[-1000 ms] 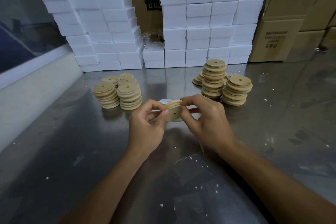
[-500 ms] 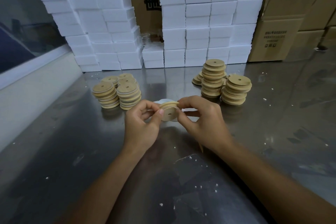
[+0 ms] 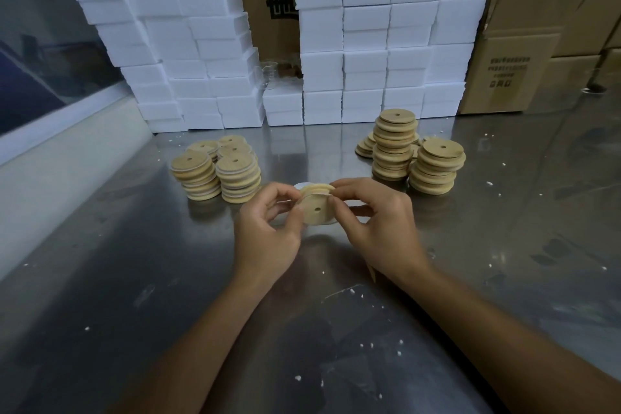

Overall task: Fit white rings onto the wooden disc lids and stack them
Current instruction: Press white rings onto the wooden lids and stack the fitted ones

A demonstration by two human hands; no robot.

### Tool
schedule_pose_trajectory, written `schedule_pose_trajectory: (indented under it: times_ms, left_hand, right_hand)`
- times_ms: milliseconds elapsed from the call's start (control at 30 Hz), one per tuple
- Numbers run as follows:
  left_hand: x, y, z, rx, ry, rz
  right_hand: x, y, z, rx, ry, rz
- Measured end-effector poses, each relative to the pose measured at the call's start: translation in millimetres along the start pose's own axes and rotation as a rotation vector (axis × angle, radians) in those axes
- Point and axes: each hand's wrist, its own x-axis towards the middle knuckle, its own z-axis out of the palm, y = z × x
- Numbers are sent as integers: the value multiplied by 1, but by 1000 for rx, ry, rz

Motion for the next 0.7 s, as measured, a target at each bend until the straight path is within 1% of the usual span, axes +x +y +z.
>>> schedule_pose_trajectory:
  times_ms: [100,200,567,700]
  left_hand:
    - [0,2,0,44,-9,118]
    - [2,1,-1,47,5,123]
    - [2,2,-4,-26,13,-62]
    - [4,6,-2,-173,52,-210]
  right_hand:
    - [0,-3,-1,-61,-45,-79]
    - [2,-4,-2,-82,-71,-98]
    - [2,-2,-2,1,-112,73]
    - [1,2,-1,72,-107,210]
